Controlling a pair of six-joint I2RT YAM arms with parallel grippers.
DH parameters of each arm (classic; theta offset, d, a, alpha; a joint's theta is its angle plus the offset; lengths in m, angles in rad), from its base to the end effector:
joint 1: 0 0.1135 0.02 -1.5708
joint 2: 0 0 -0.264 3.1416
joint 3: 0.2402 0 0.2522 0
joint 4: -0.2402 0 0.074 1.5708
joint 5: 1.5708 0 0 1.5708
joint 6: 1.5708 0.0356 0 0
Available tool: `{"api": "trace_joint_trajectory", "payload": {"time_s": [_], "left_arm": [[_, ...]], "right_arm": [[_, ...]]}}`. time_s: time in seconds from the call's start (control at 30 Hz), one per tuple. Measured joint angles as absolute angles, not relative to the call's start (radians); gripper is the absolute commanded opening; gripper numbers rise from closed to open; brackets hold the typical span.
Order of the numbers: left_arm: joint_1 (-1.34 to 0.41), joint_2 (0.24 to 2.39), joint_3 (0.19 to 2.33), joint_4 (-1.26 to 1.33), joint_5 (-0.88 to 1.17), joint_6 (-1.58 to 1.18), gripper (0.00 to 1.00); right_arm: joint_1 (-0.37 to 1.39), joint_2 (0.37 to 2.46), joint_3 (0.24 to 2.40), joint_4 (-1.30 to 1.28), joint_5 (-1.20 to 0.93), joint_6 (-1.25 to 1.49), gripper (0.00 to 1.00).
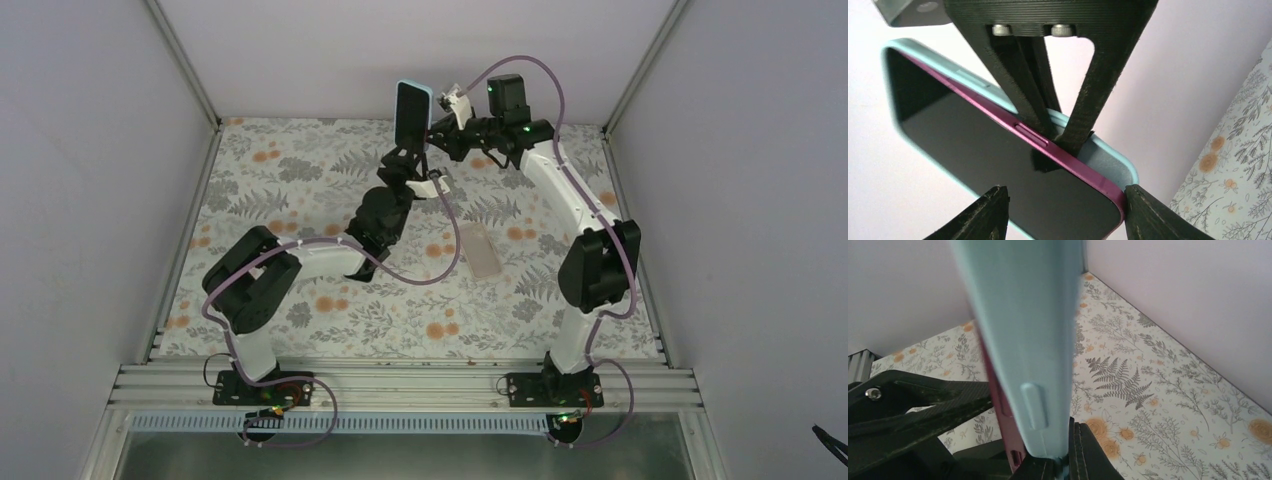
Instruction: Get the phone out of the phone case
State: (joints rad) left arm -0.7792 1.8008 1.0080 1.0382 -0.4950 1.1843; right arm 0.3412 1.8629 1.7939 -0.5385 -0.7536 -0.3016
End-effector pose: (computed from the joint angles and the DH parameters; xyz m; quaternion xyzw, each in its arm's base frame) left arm 0.2944 -0.2670 0.2638 0.3887 0.4920 0.3014 0.7184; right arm 0.3939 0.1657 0.3522 -0.4220 0.7280 0.3345 0.4242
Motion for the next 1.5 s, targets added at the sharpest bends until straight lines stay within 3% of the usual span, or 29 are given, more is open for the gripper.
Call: {"api": "trace_joint_trajectory", "payload": {"time_s": [0.37, 0.57, 1.13, 1.5], "left_arm": [[-0.779, 1.788, 0.943, 1.121, -0.477, 1.316, 0.47], [-0.779, 1.797, 0.938, 1.171, -0.468, 1.404, 0.31], [-0.779, 1.921, 0.974, 1.24, -0.471, 1.578, 0.36], [-0.779, 1.924, 0.991, 1.24, -0.487, 1.605, 0.21]], "right_arm": [[0.332, 1.894, 1.818, -0.596, -0.791, -0.294, 0.03], [0.332, 1.909, 1.844, -0.612, -0.83, -0.294, 0.03], [0.326, 1.971, 1.856, -0.677, -0.849, -0.369, 0.03], [0.324, 1.968, 1.843, -0.661, -0.847, -0.384, 0.04]]}}
